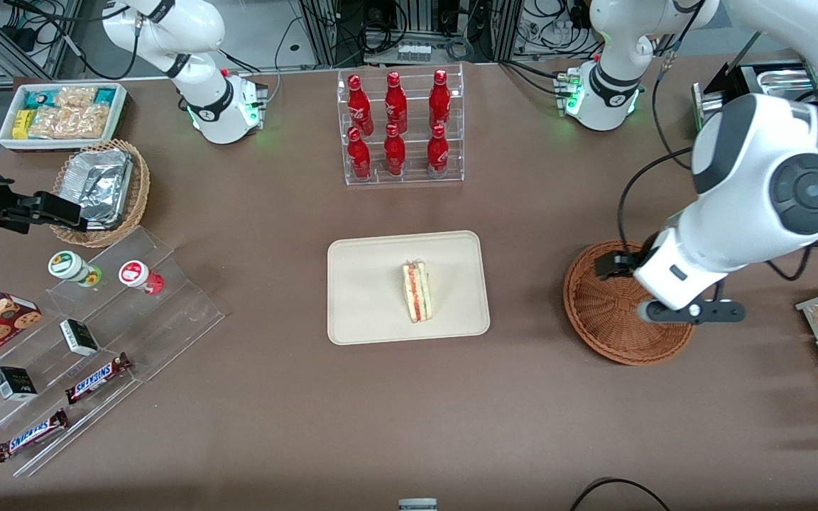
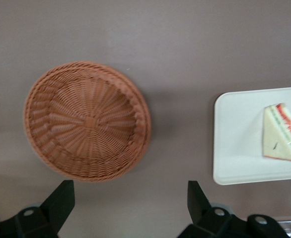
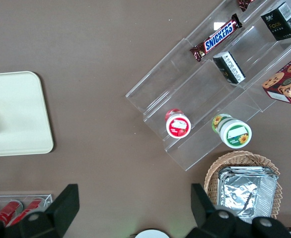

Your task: Place sandwich from basket to tray

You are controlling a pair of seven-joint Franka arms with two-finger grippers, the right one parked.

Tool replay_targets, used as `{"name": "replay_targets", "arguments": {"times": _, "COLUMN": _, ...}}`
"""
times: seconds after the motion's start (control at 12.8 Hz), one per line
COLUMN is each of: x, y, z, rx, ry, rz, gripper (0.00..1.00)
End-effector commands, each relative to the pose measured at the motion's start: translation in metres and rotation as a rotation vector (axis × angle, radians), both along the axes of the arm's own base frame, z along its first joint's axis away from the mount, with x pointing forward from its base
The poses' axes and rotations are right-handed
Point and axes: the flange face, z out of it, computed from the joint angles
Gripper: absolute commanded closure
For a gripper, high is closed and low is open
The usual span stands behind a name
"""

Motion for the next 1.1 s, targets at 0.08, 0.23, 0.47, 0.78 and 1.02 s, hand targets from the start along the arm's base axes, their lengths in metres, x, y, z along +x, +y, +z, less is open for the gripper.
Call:
{"name": "replay_targets", "arguments": {"times": 0.08, "x": -0.039, "y": 0.023, "z": 0.005, "rx": 0.020, "ry": 0.032, "rz": -0.027, "gripper": 0.00}}
{"name": "replay_targets", "arguments": {"times": 0.23, "x": -0.049, "y": 0.042, "z": 0.009, "rx": 0.005, "ry": 0.055, "rz": -0.040, "gripper": 0.00}}
{"name": "replay_targets", "arguments": {"times": 0.47, "x": -0.066, "y": 0.066, "z": 0.029, "rx": 0.007, "ry": 0.087, "rz": -0.055, "gripper": 0.00}}
{"name": "replay_targets", "arguments": {"times": 0.78, "x": -0.094, "y": 0.082, "z": 0.055, "rx": -0.001, "ry": 0.100, "rz": -0.026, "gripper": 0.00}}
{"name": "replay_targets", "arguments": {"times": 1.02, "x": -0.109, "y": 0.098, "z": 0.074, "rx": -0.002, "ry": 0.101, "rz": 0.002, "gripper": 0.00}}
